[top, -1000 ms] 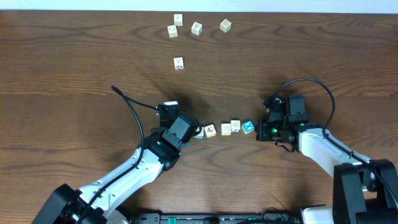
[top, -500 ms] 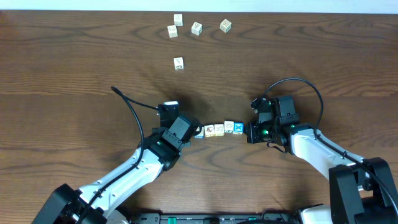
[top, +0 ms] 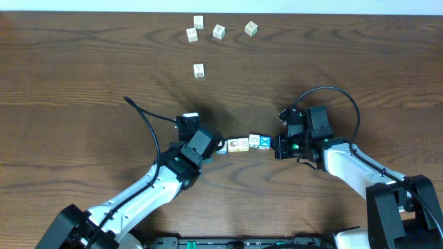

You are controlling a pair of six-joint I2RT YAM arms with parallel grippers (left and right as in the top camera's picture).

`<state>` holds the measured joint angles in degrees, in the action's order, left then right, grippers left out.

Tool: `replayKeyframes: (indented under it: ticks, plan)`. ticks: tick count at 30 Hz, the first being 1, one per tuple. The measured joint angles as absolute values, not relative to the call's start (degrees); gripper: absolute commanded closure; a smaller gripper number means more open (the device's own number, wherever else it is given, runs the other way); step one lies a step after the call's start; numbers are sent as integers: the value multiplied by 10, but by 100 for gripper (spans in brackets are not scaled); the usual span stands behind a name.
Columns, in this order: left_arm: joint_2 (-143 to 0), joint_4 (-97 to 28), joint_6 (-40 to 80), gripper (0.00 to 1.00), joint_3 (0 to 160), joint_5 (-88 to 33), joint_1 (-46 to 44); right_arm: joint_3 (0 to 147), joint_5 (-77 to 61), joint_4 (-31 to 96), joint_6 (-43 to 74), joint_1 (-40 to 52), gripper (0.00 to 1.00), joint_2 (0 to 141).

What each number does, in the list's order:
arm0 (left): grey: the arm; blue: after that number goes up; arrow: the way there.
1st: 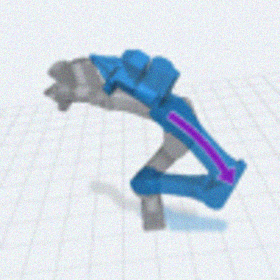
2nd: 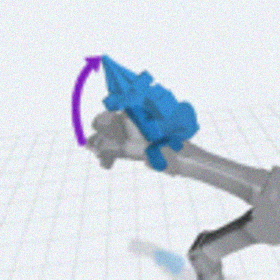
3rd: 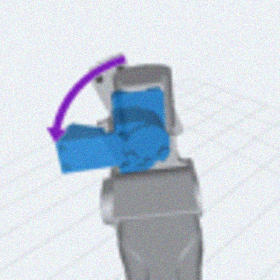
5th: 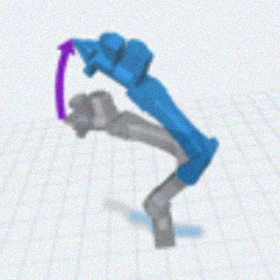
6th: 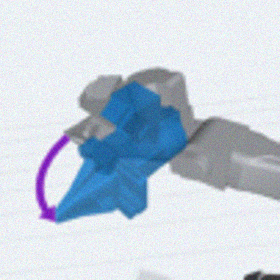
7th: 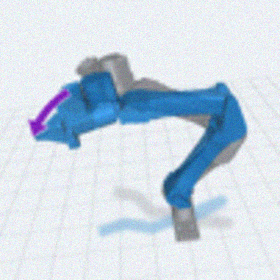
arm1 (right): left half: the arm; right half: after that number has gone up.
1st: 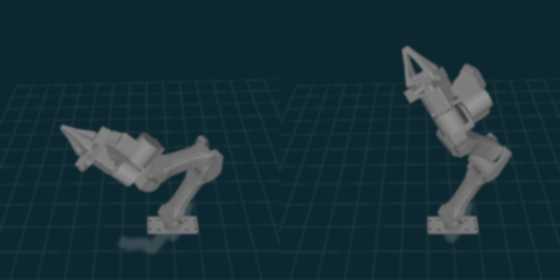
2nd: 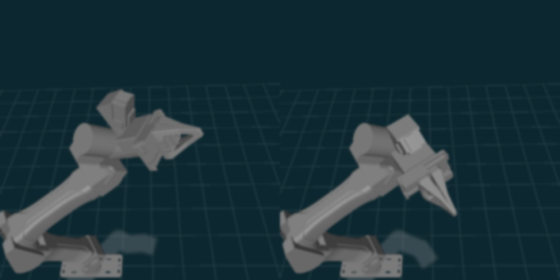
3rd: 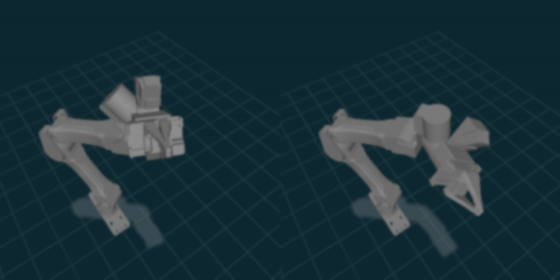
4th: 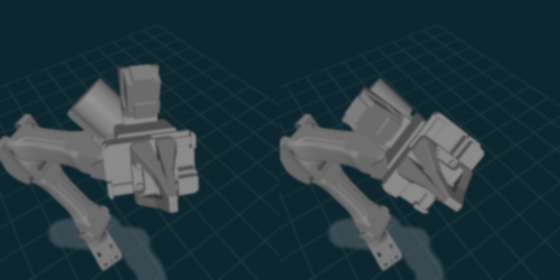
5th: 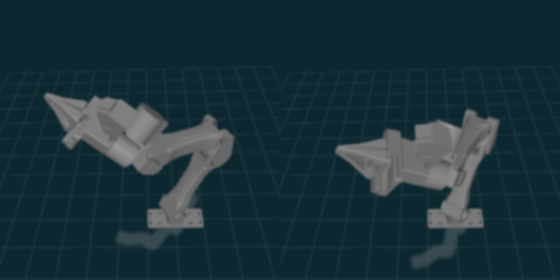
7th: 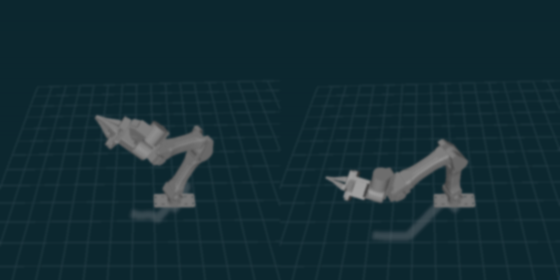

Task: Lift 5 blocks

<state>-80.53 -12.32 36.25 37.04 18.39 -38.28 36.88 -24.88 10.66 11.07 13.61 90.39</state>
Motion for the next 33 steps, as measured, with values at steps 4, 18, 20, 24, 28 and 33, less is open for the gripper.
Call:
replayKeyframes:
  ticks: [4, 18, 20, 24, 28, 33]
  plan:
    - [-805, -123, 369, 93, 370, 167, -383, 369, -254, 107, 110, 138, 99, 904]
    - [-805, -123, 390, 93, 370, 126, -383, 369, -262, 102, 110, 150, 99, 904]
    - [-805, -123, 395, 93, 370, 123, -383, 369, -262, 102, 110, 150, 99, 904]
    - [-805, -124, 403, 93, 370, 119, -383, 369, -264, 102, 110, 150, 99, 904]
    - [-806, -124, 405, 93, 370, 119, -383, 369, -275, 102, 111, 150, 99, 904]
    - [-806, -124, 405, 93, 370, 124, -383, 369, -280, 101, 110, 156, 99, 904]
